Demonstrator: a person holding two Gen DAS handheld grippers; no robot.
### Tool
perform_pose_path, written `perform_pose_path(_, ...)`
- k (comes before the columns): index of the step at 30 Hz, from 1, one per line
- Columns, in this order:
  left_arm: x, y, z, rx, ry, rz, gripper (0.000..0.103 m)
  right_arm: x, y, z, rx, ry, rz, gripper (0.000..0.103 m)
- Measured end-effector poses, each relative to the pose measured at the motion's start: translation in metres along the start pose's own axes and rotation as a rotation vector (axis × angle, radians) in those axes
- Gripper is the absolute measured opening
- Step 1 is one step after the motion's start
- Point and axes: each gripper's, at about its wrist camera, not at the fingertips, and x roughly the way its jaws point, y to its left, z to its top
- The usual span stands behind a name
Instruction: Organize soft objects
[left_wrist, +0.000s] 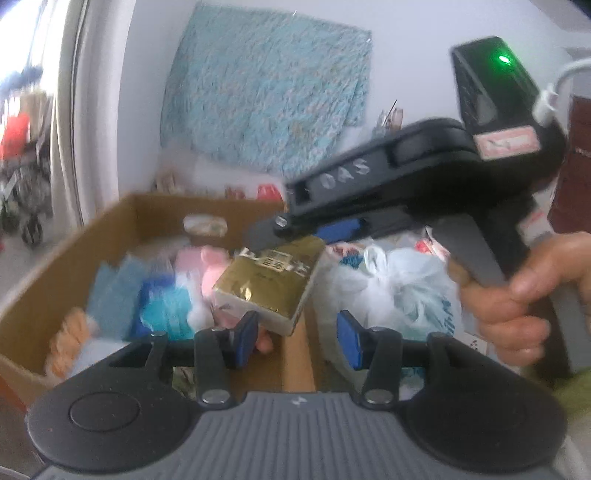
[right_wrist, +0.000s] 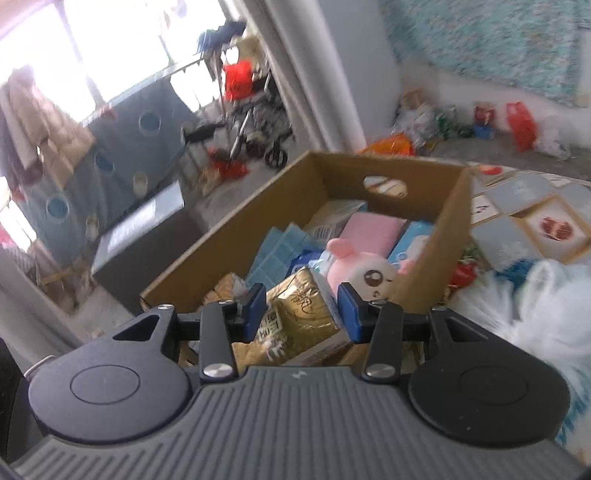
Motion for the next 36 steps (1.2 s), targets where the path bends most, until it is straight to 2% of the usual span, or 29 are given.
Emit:
perform_pose_path(5, 0.013, 0.016, -0.012, -0.080, 0.088, -0.058, 0.048, 0.041, 0.000, 0.008, -0.044, 0.110, -0.019, 0.043)
perform_pose_path(7, 0.011, 0.020, -0.015, -0.090, 0.102, -0.068, 0.054, 0.054, -0.002, 0.003, -0.053, 0.135, -0.035, 0.043)
perform_pose_path(8, 0.003, 0.020, -0.026, -0.093, 0.099, -0.073, 0.055, 0.059, -0.005, 0.001, -0.052, 0.140, -0.038, 0.043)
perform_pose_path(13, -0.007, 0.029, -0.031, -0.084, 0.076, -0.065, 0.062, 0.063, -0.019, -0.003, -0.015, 0.136, -0.030, 0.044)
perform_pose_path(17, -0.021, 0.032, -0.034, -0.056, 0.044, -0.064, 0.070, 0.051, -0.028, -0.005, 0.028, 0.105, -0.022, 0.044)
perform_pose_path(22, -0.035, 0.034, -0.035, -0.038, 0.016, -0.063, 0.092, 0.015, -0.031, -0.012, 0.102, 0.009, 0.007, 0.047)
perform_pose_path(25, -0.043, 0.033, -0.032, -0.028, 0.008, -0.070, 0.098, -0.017, -0.022, -0.027, 0.123, -0.092, 0.030, 0.060)
perform_pose_path(27, -0.049, 0.033, -0.030, -0.016, -0.007, -0.071, 0.103, -0.040, -0.013, -0.044, 0.132, -0.176, 0.011, 0.079)
perform_pose_path(31, -0.063, 0.037, -0.026, -0.024, -0.058, -0.060, 0.103, -0.082, 0.010, -0.083, 0.102, -0.323, -0.043, 0.086)
perform_pose_path(33, -0.067, 0.040, -0.024, -0.041, -0.067, -0.044, 0.103, -0.100, 0.020, -0.107, 0.109, -0.396, -0.048, 0.100)
perform_pose_path(36, -0.070, 0.044, -0.020, -0.069, -0.051, 0.005, 0.103, -0.119, 0.030, -0.136, 0.146, -0.479, -0.079, 0.102)
